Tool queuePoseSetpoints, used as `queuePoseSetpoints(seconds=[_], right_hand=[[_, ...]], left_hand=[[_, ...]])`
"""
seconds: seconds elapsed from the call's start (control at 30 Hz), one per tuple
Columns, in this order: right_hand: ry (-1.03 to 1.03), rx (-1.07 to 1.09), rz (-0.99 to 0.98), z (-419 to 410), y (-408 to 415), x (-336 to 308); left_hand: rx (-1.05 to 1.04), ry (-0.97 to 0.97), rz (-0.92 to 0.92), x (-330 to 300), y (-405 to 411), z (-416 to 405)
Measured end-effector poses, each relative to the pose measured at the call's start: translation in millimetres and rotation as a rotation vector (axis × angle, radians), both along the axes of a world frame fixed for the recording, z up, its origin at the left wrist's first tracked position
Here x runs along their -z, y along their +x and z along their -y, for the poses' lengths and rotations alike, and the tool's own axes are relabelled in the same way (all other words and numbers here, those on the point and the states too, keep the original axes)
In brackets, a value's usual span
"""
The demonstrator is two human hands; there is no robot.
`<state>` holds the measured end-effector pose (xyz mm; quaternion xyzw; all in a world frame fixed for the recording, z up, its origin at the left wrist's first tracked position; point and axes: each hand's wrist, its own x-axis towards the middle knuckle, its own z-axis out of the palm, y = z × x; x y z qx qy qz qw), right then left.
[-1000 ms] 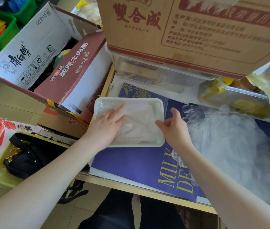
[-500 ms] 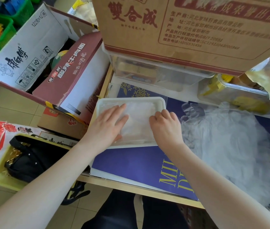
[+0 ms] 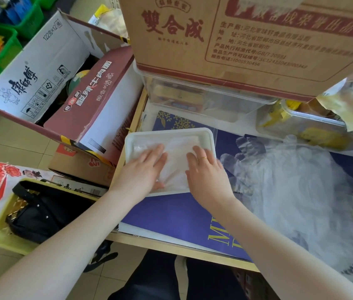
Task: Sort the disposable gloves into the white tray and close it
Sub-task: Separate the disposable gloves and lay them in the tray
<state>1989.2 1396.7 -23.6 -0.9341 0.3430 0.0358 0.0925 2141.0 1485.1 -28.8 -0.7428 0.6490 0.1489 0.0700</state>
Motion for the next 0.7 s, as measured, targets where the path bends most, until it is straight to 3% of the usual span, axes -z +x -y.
queuePoseSetpoints(seconds=[0.07,0.17,0.23,0.33,0.5,0.6,0.7], right_hand=[[-0.055,-0.113,0.061,-5.1,-2.1,2.4],[0.271,-0.214,0.109,-8.0,5.2,1.5],[0.371,-0.210,-0.010,-1.5,11.2,2.8],[0.252,-0.282,-0.131,12.8,6.7,6.3],[-0.263,-0.424,-0.198,40.5,-26.8,13.6],[-0.211,-0.374,-0.099,47.9,-41.7,10.7],[-0.065,-0.259,0.139,42.6,-60.1,6.2]], left_hand=[[-0.008,0.110,-0.044,-6.4,-1.3,5.1],[-0.043,0.079,-0.139,-8.3,-2.0,7.4],[0.005,0.086,-0.077,-4.6,-1.7,6.6],[0.027,0.073,0.070,0.0,-2.8,5.5],[0.071,-0.028,0.208,6.7,10.2,0.1],[0.083,-0.029,0.132,1.8,7.8,1.7],[0.124,-0.182,0.044,-9.5,-0.8,9.3]])
